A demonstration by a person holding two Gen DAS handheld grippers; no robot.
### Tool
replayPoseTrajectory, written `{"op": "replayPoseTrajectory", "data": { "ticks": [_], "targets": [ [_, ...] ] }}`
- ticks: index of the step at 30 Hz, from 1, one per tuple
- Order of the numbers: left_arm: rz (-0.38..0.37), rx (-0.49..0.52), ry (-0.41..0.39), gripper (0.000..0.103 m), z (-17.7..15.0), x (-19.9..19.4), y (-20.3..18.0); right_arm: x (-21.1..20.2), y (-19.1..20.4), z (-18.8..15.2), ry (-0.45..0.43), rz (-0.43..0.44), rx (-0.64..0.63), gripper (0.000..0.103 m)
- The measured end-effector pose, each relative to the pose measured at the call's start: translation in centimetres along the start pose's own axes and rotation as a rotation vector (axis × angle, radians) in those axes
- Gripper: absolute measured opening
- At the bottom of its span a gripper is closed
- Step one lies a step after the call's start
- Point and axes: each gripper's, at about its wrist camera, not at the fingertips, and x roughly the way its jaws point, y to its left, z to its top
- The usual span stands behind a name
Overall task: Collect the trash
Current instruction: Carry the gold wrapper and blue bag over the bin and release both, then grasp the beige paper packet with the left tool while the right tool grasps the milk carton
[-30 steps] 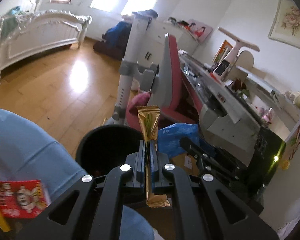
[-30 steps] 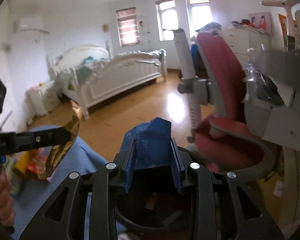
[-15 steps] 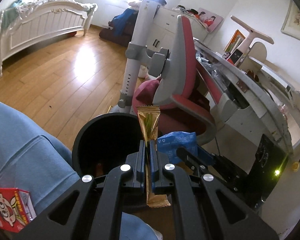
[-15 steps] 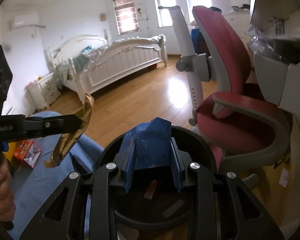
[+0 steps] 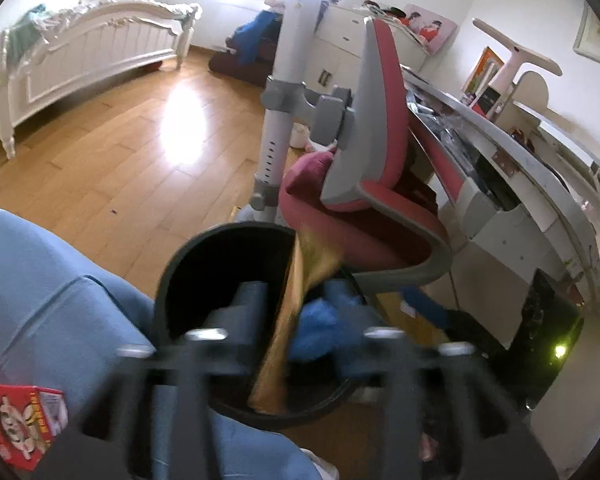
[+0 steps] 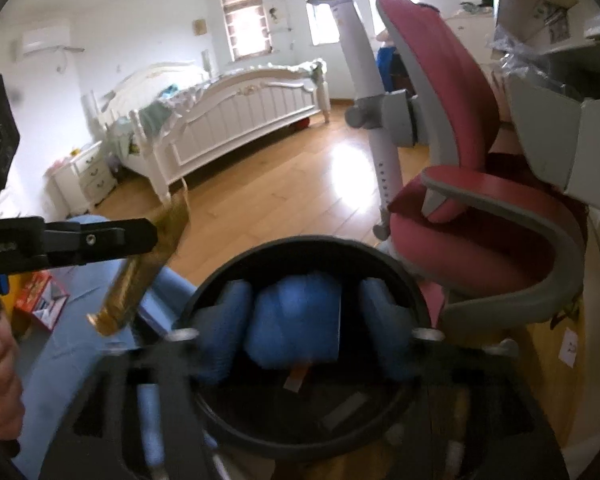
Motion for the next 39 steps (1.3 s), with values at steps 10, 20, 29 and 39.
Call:
{"op": "replayPoseTrajectory", "data": {
  "ticks": [10, 20, 29, 39],
  "targets": [
    [0.071, 0.020, -0.128, 0.092, -1.1, -8.0, 0.5, -1.4, 2.4, 0.3, 0.002, 0.045, -0.027, 0.080],
    [0.293, -0.136, -0.251, 0.092, -6.2, -20.1, 9.1, -3.9, 12.8, 1.1, 0.069, 0.338, -0.114, 0.080],
    [0.468, -0.275, -0.217, 0.091, -11.5, -26.4, 21.5, -2.8, 26.8, -2.5, 0.368, 0.687, -0.150, 0.083],
    [0.383, -0.225, -0.045, 0.063, -11.5, -23.9, 27.8, 0.9, 32.3, -4.1, 0.536, 0.662, -0.108, 0.072]
  ]
}}
